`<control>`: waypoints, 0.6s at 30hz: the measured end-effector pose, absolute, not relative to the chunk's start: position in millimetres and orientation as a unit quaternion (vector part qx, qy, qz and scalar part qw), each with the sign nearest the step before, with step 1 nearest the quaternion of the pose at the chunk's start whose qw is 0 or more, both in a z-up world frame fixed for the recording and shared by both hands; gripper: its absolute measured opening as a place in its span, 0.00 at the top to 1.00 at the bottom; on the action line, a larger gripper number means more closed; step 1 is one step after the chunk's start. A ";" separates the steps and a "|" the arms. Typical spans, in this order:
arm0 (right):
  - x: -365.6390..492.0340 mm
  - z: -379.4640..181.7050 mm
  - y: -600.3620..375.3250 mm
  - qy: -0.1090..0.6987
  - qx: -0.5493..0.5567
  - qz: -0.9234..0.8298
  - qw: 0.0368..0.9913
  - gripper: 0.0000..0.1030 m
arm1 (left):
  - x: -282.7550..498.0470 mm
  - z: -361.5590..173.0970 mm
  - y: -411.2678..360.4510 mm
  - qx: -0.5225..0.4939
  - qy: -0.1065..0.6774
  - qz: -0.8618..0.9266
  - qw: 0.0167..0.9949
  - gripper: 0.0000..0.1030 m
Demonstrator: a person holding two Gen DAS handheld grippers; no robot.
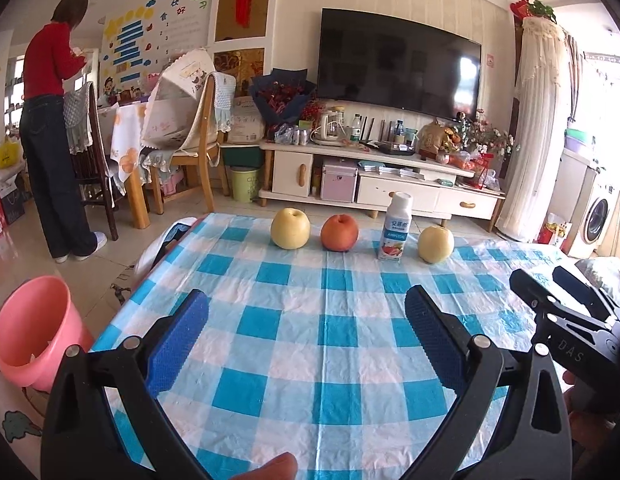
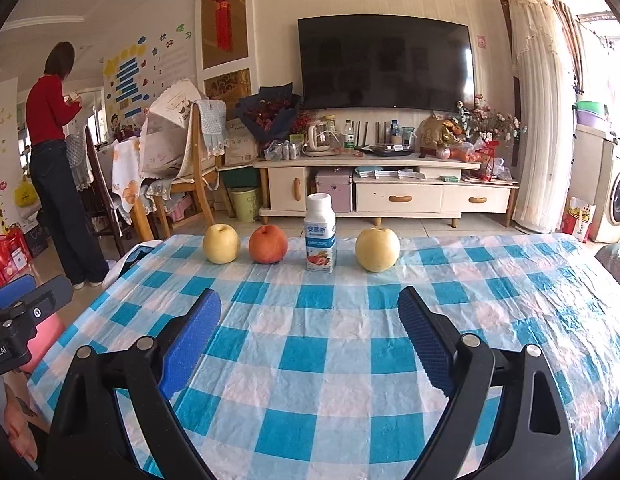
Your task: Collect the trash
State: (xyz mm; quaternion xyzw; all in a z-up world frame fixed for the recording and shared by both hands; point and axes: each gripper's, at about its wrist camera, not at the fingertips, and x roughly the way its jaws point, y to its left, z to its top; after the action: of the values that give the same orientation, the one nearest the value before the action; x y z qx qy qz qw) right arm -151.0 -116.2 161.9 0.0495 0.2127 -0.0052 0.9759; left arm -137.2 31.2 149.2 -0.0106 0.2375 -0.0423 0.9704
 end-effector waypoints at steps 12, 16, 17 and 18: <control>-158.0 161.3 -144.2 0.193 0.035 -0.032 0.980 0.13 | -128.5 139.9 -8.6 0.014 0.241 -0.046 0.969 0.04; -157.3 159.4 -146.5 0.190 0.026 -0.033 0.981 0.13 | -121.5 134.1 -17.0 0.019 0.246 -0.048 0.968 0.04; -156.7 158.8 -146.9 0.190 0.024 -0.033 0.981 0.13 | -120.4 132.5 -18.7 0.021 0.246 -0.048 0.968 0.04; -156.4 158.0 -147.3 0.190 0.023 -0.034 0.981 0.13 | -119.1 130.8 -20.7 0.023 0.247 -0.048 0.968 0.04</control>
State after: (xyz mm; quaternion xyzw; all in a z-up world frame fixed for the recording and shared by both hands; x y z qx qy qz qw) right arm -156.4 -147.3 158.0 0.0232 0.1901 -0.0337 0.9809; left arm -119.1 -20.7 130.8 0.0231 0.2465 -0.0480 0.9677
